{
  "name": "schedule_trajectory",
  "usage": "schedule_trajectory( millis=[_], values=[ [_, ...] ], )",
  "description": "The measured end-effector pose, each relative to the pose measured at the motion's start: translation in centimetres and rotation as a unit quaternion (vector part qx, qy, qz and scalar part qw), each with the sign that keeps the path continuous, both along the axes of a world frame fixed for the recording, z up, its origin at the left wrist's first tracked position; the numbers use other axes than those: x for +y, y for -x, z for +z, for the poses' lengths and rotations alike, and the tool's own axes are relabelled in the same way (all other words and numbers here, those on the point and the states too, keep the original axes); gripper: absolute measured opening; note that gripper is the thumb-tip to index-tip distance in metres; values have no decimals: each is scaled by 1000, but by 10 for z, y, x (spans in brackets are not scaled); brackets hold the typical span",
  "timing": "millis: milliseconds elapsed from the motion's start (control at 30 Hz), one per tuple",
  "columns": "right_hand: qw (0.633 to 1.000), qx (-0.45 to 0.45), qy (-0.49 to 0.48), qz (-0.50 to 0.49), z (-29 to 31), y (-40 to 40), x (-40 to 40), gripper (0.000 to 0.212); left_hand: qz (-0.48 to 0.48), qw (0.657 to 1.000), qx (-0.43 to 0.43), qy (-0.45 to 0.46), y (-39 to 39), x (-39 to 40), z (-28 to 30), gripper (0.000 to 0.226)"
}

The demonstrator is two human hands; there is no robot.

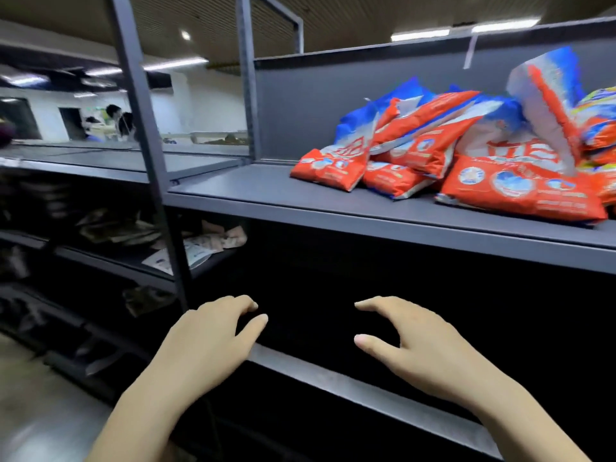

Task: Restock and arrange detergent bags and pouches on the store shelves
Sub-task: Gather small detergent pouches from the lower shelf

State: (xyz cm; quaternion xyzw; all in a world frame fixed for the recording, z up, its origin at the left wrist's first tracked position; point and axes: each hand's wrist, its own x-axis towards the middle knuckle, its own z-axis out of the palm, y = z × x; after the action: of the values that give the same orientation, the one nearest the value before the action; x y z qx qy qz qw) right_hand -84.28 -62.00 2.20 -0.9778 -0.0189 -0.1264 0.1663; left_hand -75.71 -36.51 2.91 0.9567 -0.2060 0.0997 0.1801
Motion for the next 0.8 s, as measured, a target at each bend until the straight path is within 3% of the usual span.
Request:
schedule_trajectory(
  millis=[367, 800],
  values=[
    [997, 37, -26, 69, -27, -139, 171, 49, 72, 995, 64, -22, -106, 169, -39, 38],
    [986, 83, -40, 136, -63, -308, 305, 47, 132, 988, 76, 2, -237, 295, -73, 34]
  ],
)
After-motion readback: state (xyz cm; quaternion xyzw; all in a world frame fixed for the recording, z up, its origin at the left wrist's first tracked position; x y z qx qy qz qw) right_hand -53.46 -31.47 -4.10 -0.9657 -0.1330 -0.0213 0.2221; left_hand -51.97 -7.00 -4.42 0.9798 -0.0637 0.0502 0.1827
